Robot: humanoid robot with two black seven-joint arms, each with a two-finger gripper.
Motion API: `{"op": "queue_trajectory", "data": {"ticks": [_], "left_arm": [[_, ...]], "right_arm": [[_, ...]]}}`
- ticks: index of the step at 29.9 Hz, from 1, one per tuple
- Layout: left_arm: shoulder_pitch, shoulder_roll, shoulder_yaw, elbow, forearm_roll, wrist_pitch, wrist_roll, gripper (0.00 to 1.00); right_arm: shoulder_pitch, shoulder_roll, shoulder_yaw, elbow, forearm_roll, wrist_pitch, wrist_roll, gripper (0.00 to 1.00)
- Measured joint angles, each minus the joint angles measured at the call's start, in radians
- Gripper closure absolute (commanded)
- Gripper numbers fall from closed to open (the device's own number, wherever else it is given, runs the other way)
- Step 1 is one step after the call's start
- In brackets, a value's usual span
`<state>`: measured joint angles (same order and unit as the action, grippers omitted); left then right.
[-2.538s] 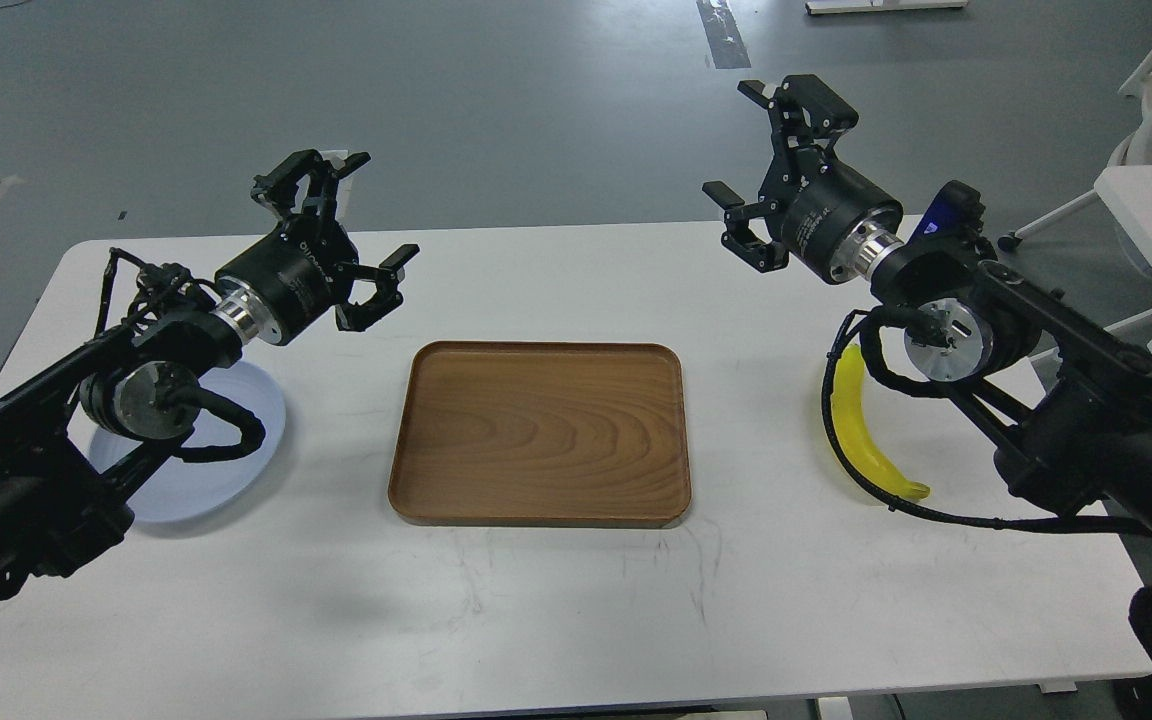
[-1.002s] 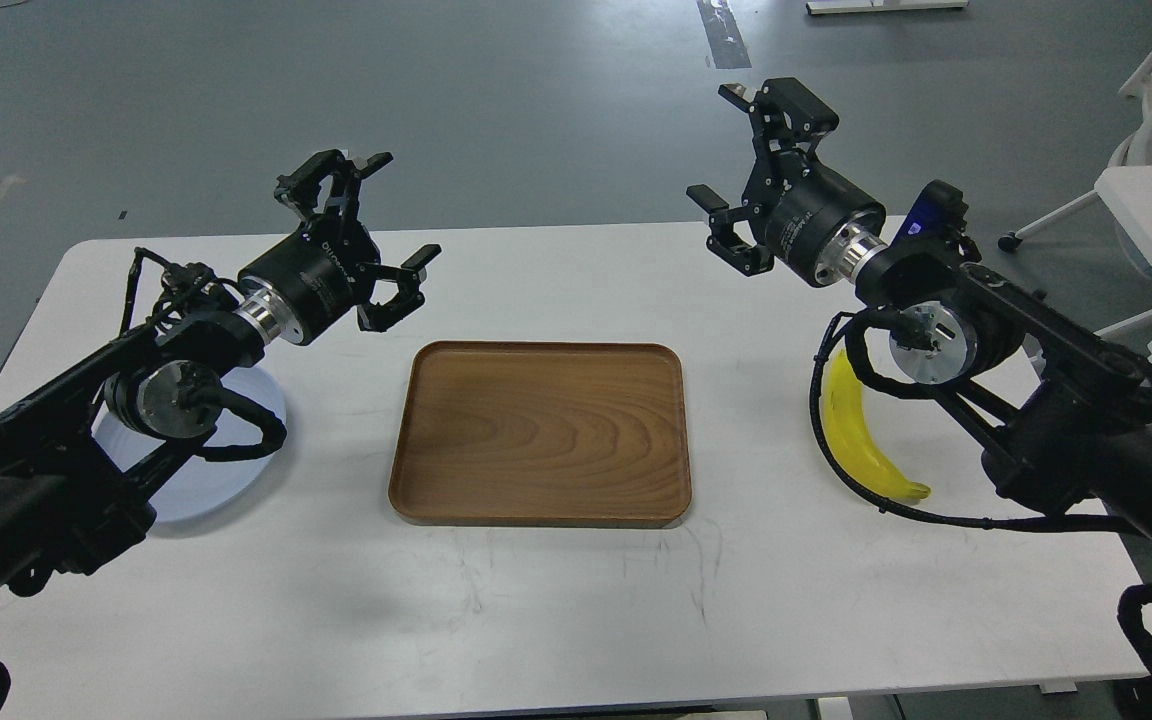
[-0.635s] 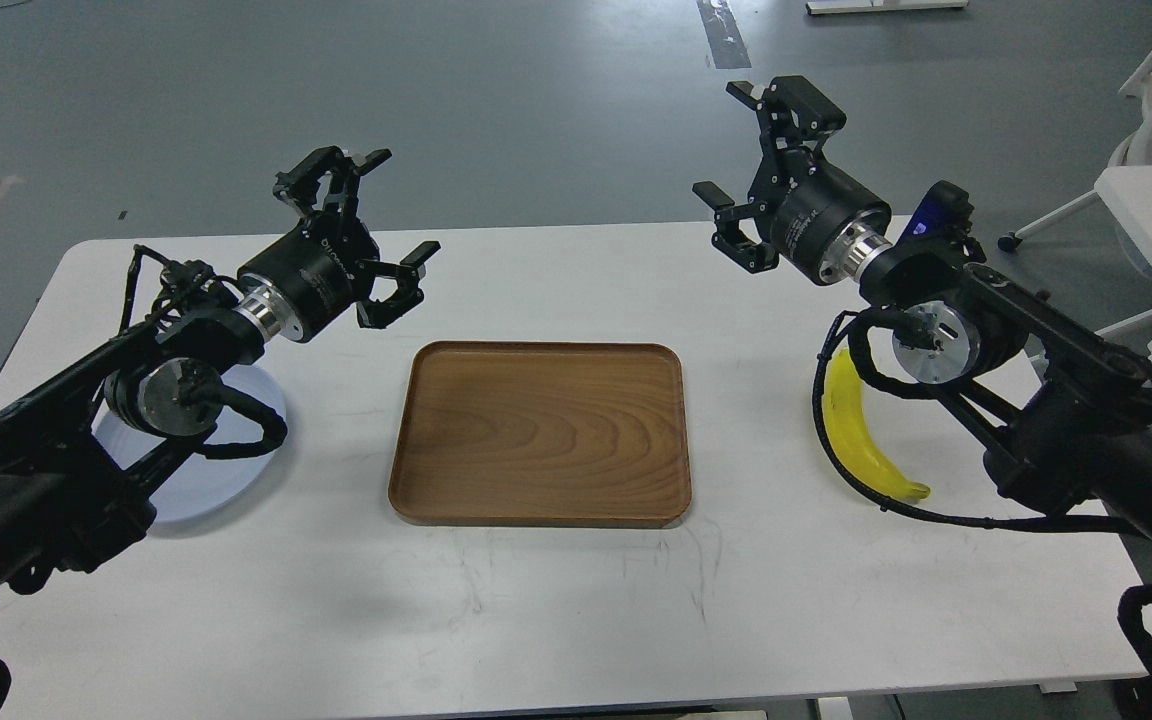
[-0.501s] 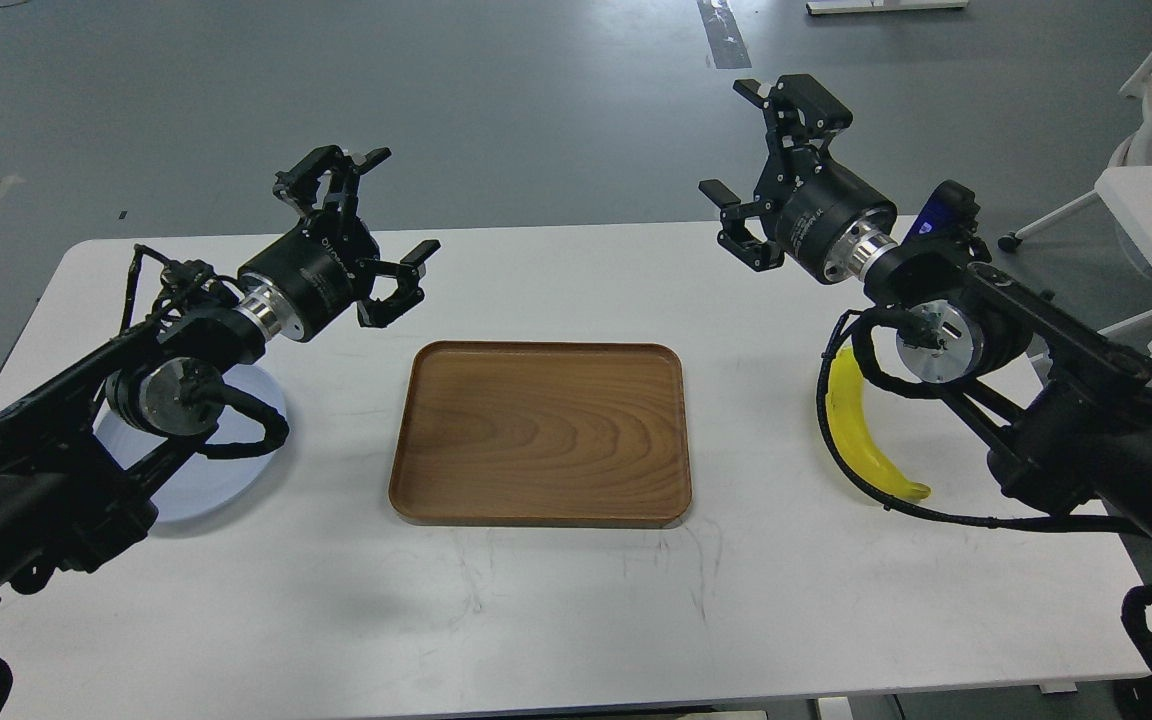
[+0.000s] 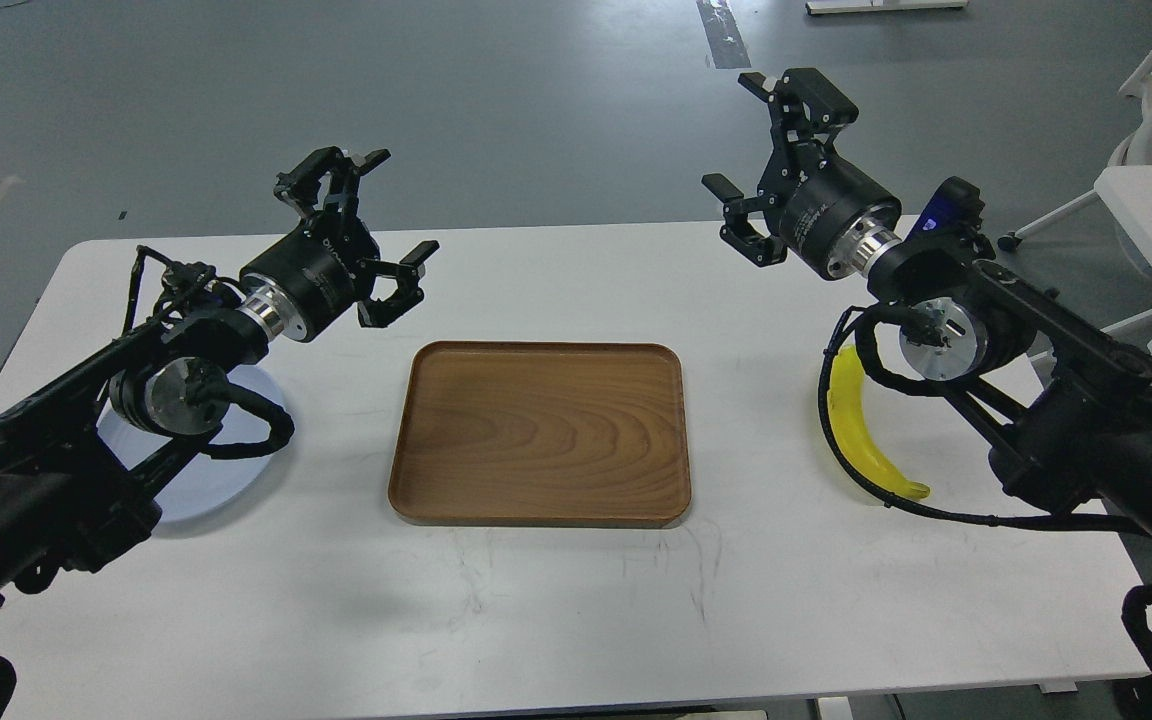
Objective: Place banana on plate with both arms
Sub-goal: 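Lower the left gripper to the edge of the light blue plate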
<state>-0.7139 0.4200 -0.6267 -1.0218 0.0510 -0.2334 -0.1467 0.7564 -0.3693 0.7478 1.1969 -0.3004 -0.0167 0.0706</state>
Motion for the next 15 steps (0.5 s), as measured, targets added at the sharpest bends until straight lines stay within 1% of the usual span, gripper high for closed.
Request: {"op": "queue_trajectory", "data": {"ticks": [6,9,11,15], "left_arm": [[-0.003,-0.016,-0.005,0.000,0.010,0.001,0.001,0.00],[-0.035,-0.017,-0.003,-0.007,0.123,0.014,0.001,0.00],[-0.070,-0.016,0.001,-0.012,0.270,0.068,0.000,0.00],[-0.116,-0.016,0.016,-0.034,0.551,0.228,-0.002,0.00]], "right_arm": [[-0.001,-0.001,-0.004,0.000,0.000,0.000,0.000,0.00],[-0.002,-0.006,-0.002,0.001,0.000,0.000,0.000,0.00],[-0.003,-0.009,0.001,0.001,0.000,0.000,0.000,0.00],[-0.008,-0.017,0.005,0.001,0.000,-0.001,0.008,0.00]]}}
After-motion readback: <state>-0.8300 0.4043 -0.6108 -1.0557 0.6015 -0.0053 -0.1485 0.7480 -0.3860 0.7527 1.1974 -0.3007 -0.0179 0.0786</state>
